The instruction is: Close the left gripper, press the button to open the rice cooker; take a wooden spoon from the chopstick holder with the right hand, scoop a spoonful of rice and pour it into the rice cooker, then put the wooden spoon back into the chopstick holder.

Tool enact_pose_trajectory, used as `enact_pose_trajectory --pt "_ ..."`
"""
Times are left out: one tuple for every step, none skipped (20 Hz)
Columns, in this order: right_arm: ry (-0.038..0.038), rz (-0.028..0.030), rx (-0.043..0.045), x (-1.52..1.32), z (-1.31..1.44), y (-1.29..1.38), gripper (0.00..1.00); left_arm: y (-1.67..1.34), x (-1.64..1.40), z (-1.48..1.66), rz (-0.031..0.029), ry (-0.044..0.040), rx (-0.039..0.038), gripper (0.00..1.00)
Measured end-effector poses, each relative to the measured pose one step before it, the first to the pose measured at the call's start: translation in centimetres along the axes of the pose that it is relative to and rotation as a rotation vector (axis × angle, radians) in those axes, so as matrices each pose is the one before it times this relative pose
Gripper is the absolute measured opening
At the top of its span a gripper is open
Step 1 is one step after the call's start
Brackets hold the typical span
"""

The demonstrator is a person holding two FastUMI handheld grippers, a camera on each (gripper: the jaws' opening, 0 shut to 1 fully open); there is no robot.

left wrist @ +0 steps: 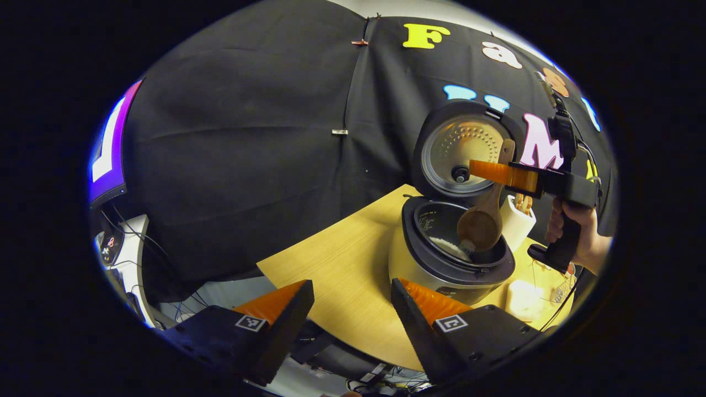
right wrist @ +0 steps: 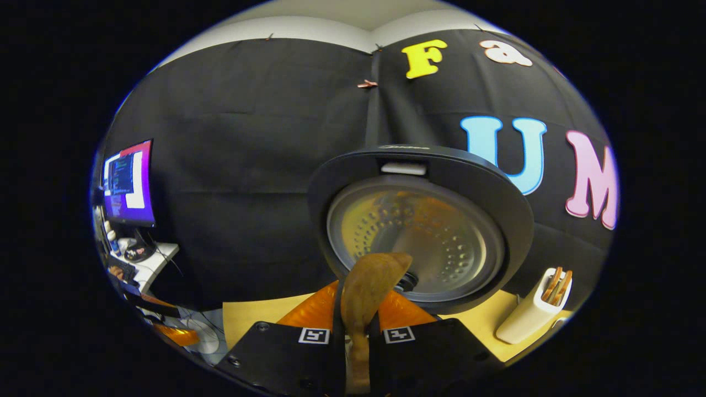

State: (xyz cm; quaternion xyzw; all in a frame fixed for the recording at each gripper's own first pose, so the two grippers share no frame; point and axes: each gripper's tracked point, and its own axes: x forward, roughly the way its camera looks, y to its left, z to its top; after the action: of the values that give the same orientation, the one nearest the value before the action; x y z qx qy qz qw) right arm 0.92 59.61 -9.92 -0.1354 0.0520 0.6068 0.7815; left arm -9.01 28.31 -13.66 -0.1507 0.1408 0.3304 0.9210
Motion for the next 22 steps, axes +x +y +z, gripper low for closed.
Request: enact_pose_trajectory --pt "0.00327 0.01232 -0.02338 -0.076 -0.251 0.456 0.21 0.094 -0.075 0.044 0.0025 -0.00105 0.00027 0.95" --pt "0.00516 0.01227 -0.01632 0.032 -0.357 0.338 0.21 0.082 -0.037 -0.105 0.00188 0.00016 -0.00052 0.95" --pt "0.00412 0.00923 -0.01669 -0.045 -0.287 0.405 0.21 0.088 -0.064 -0.034 0.00374 0.0019 -0.00052 0.95" --pt "0.00132 0.0111 -0.01215 -0.072 -0.043 0.218 0.21 0.028 -0.085 -0.086 0.00263 -0.00119 -0.00062 0.95" --pt "0.00356 0.00607 -0.0067 -0.073 -0.21 0.236 0.21 0.102 -0.119 0.072 0.00309 -0.00203 -0.00057 0.95" --pt "0.00217 0.00462 -0.00002 -0.191 -0.035 0.128 0.21 0.035 -0.107 -0.067 0.00205 -0.00205 0.0007 0.95" --pt "-0.00315 0.00141 0.00246 -0.026 0.036 0.072 0.21 -0.017 -0.078 -0.006 0.00029 -0.00126 0.00062 0.95" --pt "-0.00596 0.00023 -0.00116 -0.026 0.25 0.003 0.21 -0.081 -0.08 -0.058 -0.00086 -0.00043 0.00131 0.95" --pt "-0.00396 -0.00351 -0.00014 -0.039 0.177 -0.181 0.21 -0.083 -0.119 0.028 0.0 -0.00051 0.0017 0.95" --pt "-0.00051 -0.00718 0.00514 -0.169 0.159 -0.139 0.21 -0.121 0.033 -0.102 -0.00163 0.00017 0.00159 0.95" --pt "-0.00308 -0.00701 0.01269 -0.188 0.215 -0.159 0.21 -0.176 -0.136 0.052 -0.00256 -0.00123 0.00107 0.95" --pt "-0.00707 -0.00811 0.01909 -0.146 0.419 -0.275 0.22 -0.2 -0.136 0.044 -0.0031 -0.0041 0.00241 0.95" --pt "-0.00836 -0.01086 0.02233 -0.195 0.485 -0.366 0.21 -0.166 -0.047 0.084 -0.00287 -0.0027 0.00346 0.95" --pt "-0.01057 -0.01535 0.02559 -0.167 0.512 -0.468 0.21 -0.225 -0.164 -0.008 -0.00424 -0.00241 0.00382 0.95" --pt "-0.0103 -0.01815 0.02714 -0.153 0.559 -0.596 0.21 -0.232 -0.127 0.139 -0.00336 -0.00294 0.00341 0.95" --pt "-0.0112 -0.01986 0.03042 -0.313 0.703 -0.627 0.21 -0.295 -0.131 0.075 -0.00575 -0.00317 0.00159 0.95" --pt "-0.01231 -0.02243 0.03266 -0.459 0.821 -0.667 0.21 -0.343 -0.116 0.231 -0.00621 -0.00425 0.00064 0.96" --pt "-0.01148 -0.02298 0.02443 -0.576 0.787 -0.781 0.21 -0.365 -0.149 0.148 -0.00716 -0.00473 0.00147 0.95" --pt "-0.01564 -0.01981 0.01793 -0.528 0.806 -0.904 0.21 -0.361 -0.059 0.236 -0.00743 -0.00397 0.00302 0.95" --pt "-0.01051 -0.02451 0.01588 -0.543 0.799 -0.936 0.21 -0.451 -0.086 0.145 -0.00795 -0.00344 0.00408 0.95" --pt "-0.0073 -0.0251 0.02001 -0.772 0.731 -1.022 0.2 -0.558 -0.019 0.302 -0.01071 -0.00307 0.00356 0.95" --pt "-0.01326 -0.02738 0.02086 -0.806 0.898 -1.107 0.21 -0.63 -0.03 0.316 -0.01351 -0.00392 0.00244 0.95"
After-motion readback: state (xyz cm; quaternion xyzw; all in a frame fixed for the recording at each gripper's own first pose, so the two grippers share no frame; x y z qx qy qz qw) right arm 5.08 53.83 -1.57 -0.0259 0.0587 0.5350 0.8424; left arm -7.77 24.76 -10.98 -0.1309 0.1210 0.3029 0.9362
